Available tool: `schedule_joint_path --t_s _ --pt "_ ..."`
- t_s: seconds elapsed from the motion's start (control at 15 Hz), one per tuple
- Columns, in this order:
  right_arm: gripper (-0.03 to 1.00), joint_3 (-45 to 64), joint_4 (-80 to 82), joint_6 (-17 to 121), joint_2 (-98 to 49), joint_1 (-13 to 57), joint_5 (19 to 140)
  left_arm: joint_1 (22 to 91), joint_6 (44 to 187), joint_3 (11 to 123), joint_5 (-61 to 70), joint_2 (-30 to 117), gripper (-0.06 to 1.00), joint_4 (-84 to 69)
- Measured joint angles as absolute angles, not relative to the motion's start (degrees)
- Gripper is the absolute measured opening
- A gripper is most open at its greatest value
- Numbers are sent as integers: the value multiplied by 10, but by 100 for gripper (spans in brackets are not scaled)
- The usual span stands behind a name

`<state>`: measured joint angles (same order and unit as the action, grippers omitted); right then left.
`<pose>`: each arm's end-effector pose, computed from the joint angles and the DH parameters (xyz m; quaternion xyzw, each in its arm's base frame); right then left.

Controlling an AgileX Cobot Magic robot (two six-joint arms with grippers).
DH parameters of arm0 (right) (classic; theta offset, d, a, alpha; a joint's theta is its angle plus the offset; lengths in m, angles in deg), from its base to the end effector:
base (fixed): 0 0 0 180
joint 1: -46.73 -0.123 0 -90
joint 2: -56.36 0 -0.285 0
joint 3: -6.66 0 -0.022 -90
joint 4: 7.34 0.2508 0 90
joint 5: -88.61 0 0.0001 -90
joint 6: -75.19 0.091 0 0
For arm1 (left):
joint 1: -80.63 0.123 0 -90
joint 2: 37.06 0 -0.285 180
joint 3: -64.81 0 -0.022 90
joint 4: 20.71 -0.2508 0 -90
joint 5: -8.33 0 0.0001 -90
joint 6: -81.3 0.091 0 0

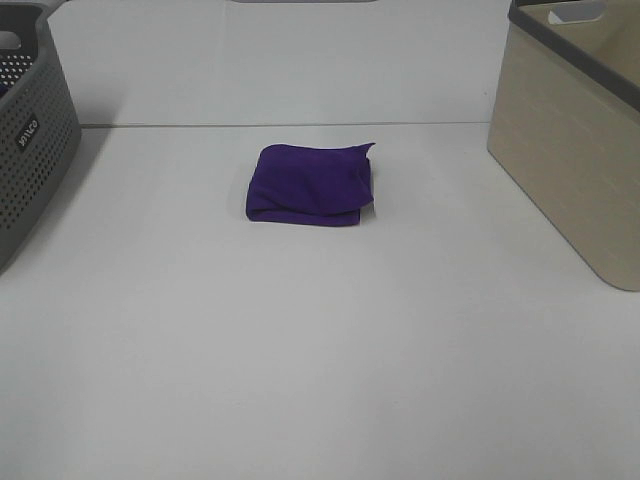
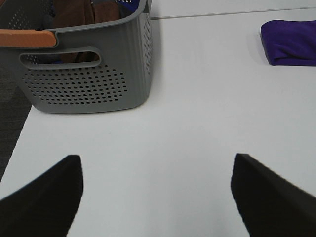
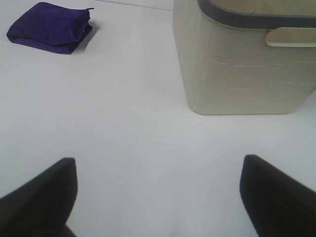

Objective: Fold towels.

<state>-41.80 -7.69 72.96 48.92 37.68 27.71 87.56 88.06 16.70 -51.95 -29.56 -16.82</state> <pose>-0.0059 -0.0014 0.2776 -0.0836 0.8476 0.0281 0.5232 -0.0056 -0.0061 0.2803 0.0001 0.8471 0.0295 0.5307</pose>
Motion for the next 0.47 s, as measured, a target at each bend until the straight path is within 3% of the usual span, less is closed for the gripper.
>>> schedule_joint_path --t_s 0.47 --pt "87 -418 -77 730 489 377 277 876 881 167 -519 -296 76 -168"
